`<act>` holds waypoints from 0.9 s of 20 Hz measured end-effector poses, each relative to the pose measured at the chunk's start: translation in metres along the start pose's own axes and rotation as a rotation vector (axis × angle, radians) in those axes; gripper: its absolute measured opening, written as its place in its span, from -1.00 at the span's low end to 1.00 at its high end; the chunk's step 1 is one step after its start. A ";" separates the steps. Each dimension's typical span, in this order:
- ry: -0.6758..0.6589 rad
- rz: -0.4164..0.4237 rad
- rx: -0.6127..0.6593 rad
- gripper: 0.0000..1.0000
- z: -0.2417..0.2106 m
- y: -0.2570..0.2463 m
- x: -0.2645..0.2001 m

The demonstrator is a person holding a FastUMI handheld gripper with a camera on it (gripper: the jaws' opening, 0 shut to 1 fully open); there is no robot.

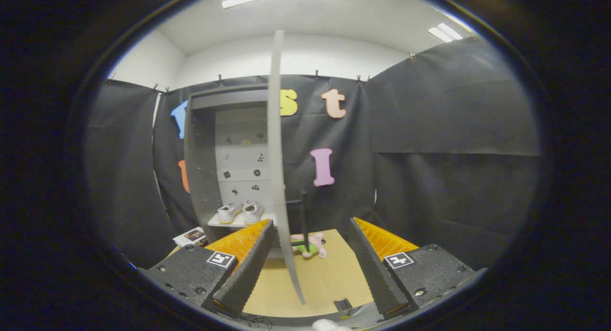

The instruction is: Open the shoe cabinet door, grab the shoes and put them into the shoe cabinet, then close the shoe cabinet door.

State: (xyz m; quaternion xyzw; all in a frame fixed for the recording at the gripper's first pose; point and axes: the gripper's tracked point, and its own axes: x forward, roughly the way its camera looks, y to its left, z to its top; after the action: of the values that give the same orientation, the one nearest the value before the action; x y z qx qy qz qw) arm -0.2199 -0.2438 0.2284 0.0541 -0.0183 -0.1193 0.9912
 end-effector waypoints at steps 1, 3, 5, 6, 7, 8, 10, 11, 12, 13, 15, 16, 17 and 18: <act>0.001 -0.012 0.002 0.98 0.000 -0.014 0.007; 0.011 -0.021 0.007 0.98 0.000 -0.041 0.025; 0.025 -0.016 0.010 0.97 -0.003 -0.059 0.047; 0.028 0.000 0.010 0.97 -0.002 -0.063 0.061; 0.034 0.021 0.012 0.98 -0.001 -0.067 0.071; 0.044 0.046 0.013 0.98 -0.002 -0.068 0.081; 0.060 0.110 0.003 0.98 -0.005 -0.059 0.101; 0.063 0.135 -0.007 0.98 -0.009 -0.050 0.110; 0.064 0.157 -0.016 0.98 -0.010 -0.042 0.118; 0.064 0.176 -0.025 0.98 -0.010 -0.036 0.124; 0.068 0.211 -0.036 0.98 -0.012 -0.025 0.129; 0.071 0.228 -0.040 0.98 -0.013 -0.021 0.131; 0.071 0.238 -0.045 0.98 -0.015 -0.016 0.131; 0.071 0.231 -0.054 0.98 -0.015 -0.016 0.131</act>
State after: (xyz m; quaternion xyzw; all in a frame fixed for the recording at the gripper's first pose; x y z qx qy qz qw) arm -0.0955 -0.2893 0.2145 0.0293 0.0138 -0.0027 0.9995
